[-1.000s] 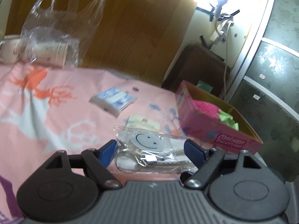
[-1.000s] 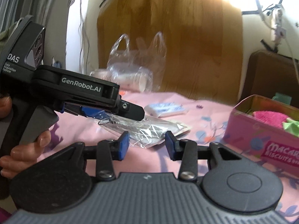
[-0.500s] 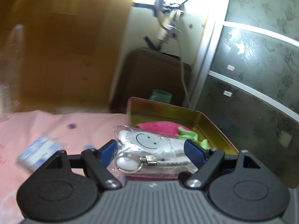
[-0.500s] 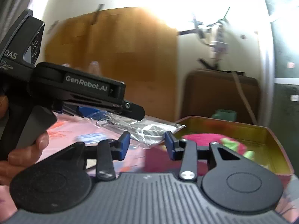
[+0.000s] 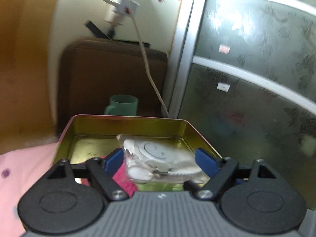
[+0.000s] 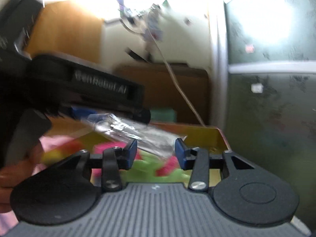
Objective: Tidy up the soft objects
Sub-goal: 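Carry the clear smiley bag into the tin and open the left tool, then withdraw the left tool from the tin back over the table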
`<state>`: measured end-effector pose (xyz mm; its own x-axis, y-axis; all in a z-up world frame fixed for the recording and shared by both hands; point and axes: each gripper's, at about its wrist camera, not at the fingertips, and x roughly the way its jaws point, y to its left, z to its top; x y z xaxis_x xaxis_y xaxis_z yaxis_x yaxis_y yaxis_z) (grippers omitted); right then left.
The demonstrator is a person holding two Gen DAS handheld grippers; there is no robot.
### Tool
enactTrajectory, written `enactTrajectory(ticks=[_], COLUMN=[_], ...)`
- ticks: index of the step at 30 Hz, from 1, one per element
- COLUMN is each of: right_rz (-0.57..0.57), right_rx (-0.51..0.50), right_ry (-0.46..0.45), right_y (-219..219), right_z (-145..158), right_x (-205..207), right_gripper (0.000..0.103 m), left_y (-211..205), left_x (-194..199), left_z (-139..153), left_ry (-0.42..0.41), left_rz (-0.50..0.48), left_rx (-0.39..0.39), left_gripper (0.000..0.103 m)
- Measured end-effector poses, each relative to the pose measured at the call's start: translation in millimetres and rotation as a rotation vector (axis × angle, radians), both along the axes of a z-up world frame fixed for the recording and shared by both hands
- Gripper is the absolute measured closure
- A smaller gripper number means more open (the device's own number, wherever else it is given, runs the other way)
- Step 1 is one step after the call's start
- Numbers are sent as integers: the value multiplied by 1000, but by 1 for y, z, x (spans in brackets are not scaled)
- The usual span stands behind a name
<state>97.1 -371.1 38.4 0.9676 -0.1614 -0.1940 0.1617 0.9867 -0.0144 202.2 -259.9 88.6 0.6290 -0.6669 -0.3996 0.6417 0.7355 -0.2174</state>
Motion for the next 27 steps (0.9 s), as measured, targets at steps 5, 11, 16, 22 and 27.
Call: enactTrajectory(ticks=[5,11,16,22,27], right_rz=[-27,-14,-9,-6,-6], right_rx=[93,122,128,118,129], right_ry=[49,28,19,7,-1], right_y=[-20,-21,-14,-1,7], right_z=[-17,-19,-16,-13,-12], right_x=[8,2,-8,-32,-49], right_gripper=[54,54,54,54,54], left_y=[-49,-49,-45,-32,-11], left_x=[36,37,18,-11,-33], left_z=[-22,-35,-32,-24,-16], left_ry=[46,86,52,30,28], left_rz=[52,71,48,46,65], left_rx=[135,157,172,189,182], left_gripper=[23,18,18,18,15])
